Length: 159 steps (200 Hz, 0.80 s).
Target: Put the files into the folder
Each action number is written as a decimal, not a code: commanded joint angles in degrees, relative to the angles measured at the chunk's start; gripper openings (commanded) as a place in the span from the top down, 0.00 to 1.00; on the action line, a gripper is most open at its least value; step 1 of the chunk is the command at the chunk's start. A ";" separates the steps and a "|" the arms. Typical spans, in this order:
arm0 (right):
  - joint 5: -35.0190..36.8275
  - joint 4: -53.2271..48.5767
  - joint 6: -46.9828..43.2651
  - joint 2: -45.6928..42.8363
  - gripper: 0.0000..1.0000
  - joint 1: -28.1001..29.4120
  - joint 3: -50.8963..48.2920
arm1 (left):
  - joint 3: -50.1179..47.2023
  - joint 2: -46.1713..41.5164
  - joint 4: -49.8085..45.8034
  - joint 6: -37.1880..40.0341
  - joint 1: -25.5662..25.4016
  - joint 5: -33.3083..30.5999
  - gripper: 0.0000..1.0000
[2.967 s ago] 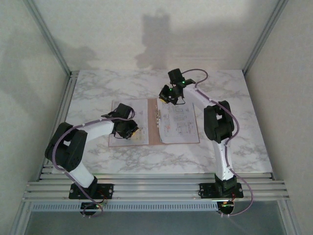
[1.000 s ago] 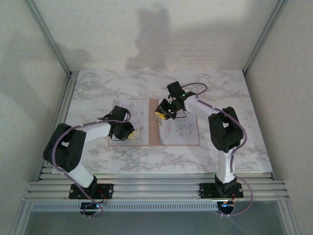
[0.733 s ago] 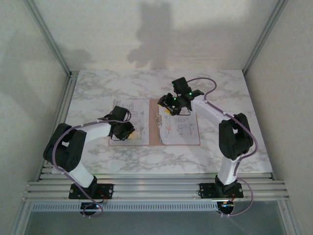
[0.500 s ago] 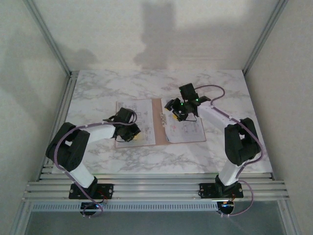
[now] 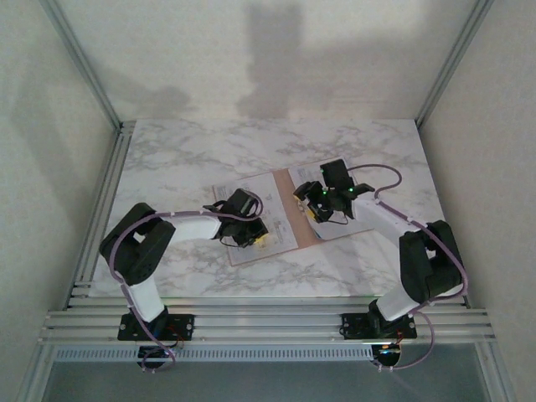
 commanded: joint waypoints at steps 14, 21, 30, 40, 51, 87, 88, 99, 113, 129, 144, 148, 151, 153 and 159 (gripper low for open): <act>-0.75 3.99 3.39 -0.83 0.37 -1.25 -3.32 | 0.15 3.69 -4.38 -0.63 -1.81 0.79 0.83; -1.16 4.79 3.61 -0.45 0.39 -1.38 -3.36 | 0.36 3.78 -4.34 -0.64 -1.86 0.71 0.83; -1.40 5.07 3.70 0.14 0.41 -1.40 -2.94 | 0.54 3.87 -4.38 -0.65 -1.94 0.75 0.83; -1.84 5.35 3.89 0.99 0.44 -1.36 -2.40 | 0.72 3.96 -4.47 -0.60 -1.92 0.62 0.83; -1.94 6.04 4.14 1.70 0.46 -1.37 -2.11 | 0.81 3.96 -4.60 -0.56 -1.92 0.57 0.83; -2.55 7.99 5.38 4.64 0.51 -1.48 -0.77 | 0.82 3.69 -4.92 -0.64 -1.94 0.18 0.83; -2.56 8.03 5.39 4.75 0.51 -1.48 -0.69 | 0.82 3.65 -4.92 -0.64 -1.90 0.18 0.83; -2.79 8.04 5.56 5.74 0.54 -1.56 -0.21 | 0.73 3.61 -4.93 -0.72 -1.87 0.10 0.83; -2.56 8.12 5.57 6.52 0.57 -1.65 0.21 | 0.72 3.52 -5.08 -0.73 -1.90 0.09 0.83; -2.21 8.46 5.54 7.20 0.57 -1.82 0.52 | 0.64 3.45 -4.94 -0.80 -1.87 0.05 0.83; -2.20 9.02 5.57 7.96 0.57 -1.98 1.11 | 0.46 3.34 -4.86 -0.81 -1.90 0.01 0.83; -2.20 8.97 5.56 8.14 0.57 -1.99 1.37 | 0.46 3.45 -4.87 -0.81 -1.90 0.07 0.84; -2.20 8.91 5.49 8.26 0.57 -2.01 1.54 | 0.46 3.43 -4.89 -0.81 -1.92 0.10 0.83; -2.20 8.86 5.44 8.36 0.57 -2.08 1.68 | 0.44 3.43 -4.88 -0.81 -1.89 0.09 0.83; -2.15 8.78 5.33 8.65 0.57 -2.07 1.96 | 0.46 3.43 -4.91 -0.81 -1.94 0.09 0.83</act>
